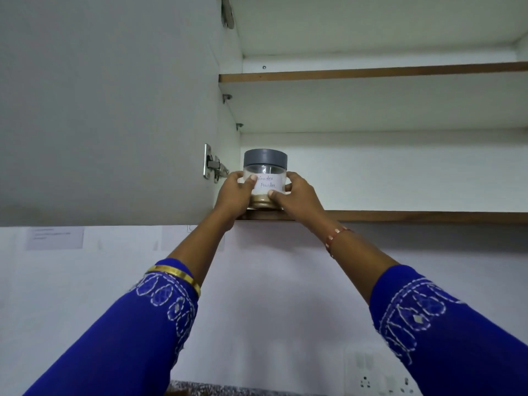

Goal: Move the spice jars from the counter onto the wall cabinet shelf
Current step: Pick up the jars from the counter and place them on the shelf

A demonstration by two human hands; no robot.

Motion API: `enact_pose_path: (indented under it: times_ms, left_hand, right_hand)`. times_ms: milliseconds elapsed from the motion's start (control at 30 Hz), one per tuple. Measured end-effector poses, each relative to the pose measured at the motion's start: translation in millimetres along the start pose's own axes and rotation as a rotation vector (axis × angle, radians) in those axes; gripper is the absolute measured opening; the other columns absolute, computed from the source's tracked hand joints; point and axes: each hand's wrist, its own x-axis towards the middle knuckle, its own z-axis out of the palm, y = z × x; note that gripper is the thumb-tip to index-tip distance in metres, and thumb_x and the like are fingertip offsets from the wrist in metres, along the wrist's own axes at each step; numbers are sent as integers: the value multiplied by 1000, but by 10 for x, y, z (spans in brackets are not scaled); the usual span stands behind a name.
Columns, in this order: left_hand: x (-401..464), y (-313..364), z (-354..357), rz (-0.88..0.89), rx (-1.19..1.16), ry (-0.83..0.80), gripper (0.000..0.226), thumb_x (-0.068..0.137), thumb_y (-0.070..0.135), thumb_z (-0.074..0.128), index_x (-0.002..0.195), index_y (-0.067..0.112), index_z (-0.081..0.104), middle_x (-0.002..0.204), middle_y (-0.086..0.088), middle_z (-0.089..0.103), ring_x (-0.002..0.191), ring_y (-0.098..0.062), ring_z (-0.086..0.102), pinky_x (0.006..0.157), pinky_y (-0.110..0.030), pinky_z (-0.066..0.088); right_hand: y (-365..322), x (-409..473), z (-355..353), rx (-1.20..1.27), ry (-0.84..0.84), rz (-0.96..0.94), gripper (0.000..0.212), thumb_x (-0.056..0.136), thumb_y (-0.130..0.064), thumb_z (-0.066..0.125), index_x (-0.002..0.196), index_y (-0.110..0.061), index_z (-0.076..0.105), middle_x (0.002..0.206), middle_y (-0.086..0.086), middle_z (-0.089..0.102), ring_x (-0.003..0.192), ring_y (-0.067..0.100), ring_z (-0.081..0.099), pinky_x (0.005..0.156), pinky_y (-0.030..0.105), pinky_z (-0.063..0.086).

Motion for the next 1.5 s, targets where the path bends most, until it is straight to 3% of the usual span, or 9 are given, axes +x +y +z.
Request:
enact_pose_path:
  times_ms: [300, 400, 600, 800, 1133, 1233, 1300, 1400, 1500]
  left_hand:
    - [381, -227, 131, 5, 403, 73, 43, 84, 8, 62, 124, 3, 46, 122, -17, 58, 113, -30, 55, 89, -33, 44]
    - [499, -234, 121, -73, 481, 26, 22, 86, 1, 55, 108, 3, 55, 108, -15, 59, 109, -30, 56, 88, -34, 46]
    - [571, -232, 88, -68, 644, -91, 27, 88, 1, 43, 111, -3, 57, 93, -16, 58, 79, -22, 48, 59, -27, 35]
    - [593, -217, 32, -111, 536, -113, 18, 90, 1, 39, 92, 1, 57, 73, -6, 47, 60, -12, 43, 51, -20, 35]
    - [-68, -272, 105, 278, 381, 131, 42, 89, -3, 39, 126, 6, 55, 128, -14, 59, 117, -26, 54, 92, -24, 39]
    - [-475, -382, 120, 404, 279, 137, 42, 89, -6, 38, 128, 2, 52, 130, -15, 56, 120, -25, 52, 98, -20, 36]
    - [-766, -447, 132, 410, 209, 136, 41, 91, -5, 38, 129, 2, 51, 132, -14, 55, 123, -23, 50, 99, -13, 34]
    - [-1210, -534, 158, 331, 159, 99, 42, 93, -1, 38, 132, 7, 49, 136, -9, 53, 127, -16, 47, 95, 2, 30]
    - [-1709, -637, 193, 228, 106, 45, 40, 95, 2, 38, 133, 10, 48, 139, -6, 50, 130, -14, 44, 104, -10, 33]
  right_hand:
    - [237, 460, 221, -296, -34, 40, 51, 83, -10, 63, 125, 0, 36, 122, 18, 57, 105, 32, 56, 67, 27, 35]
    - [223, 564, 247, -330, -133, 75, 49, 87, -7, 54, 132, -1, 35, 124, 18, 53, 91, 23, 45, 52, 21, 31]
    - [168, 658, 294, -463, -303, 123, 44, 91, -5, 45, 135, -3, 40, 137, 15, 48, 123, 28, 49, 97, 29, 40]
    - [147, 627, 327, -483, -305, 107, 45, 91, -5, 44, 136, -4, 41, 140, 15, 46, 127, 27, 46, 101, 29, 38]
    - [252, 131, 359, -656, 47, -198, 30, 96, -19, 38, 110, -3, 58, 109, 16, 64, 99, 31, 58, 69, 30, 35]
    - [371, -197, 285, -742, 26, -309, 33, 95, -21, 41, 120, -4, 55, 123, 17, 59, 114, 32, 52, 90, 36, 38]
    - [472, -522, 235, -742, -18, -317, 48, 95, -24, 45, 139, -6, 39, 147, 17, 37, 138, 31, 31, 115, 40, 21]
    - [565, -1125, 174, -536, -99, -152, 55, 97, -28, 43, 146, -12, 25, 158, 9, 15, 147, 24, 9, 119, 34, 11]
    - [645, -1682, 98, -438, -150, -2, 57, 96, -34, 43, 147, -19, 23, 159, 2, 13, 147, 18, 9, 118, 30, 13]
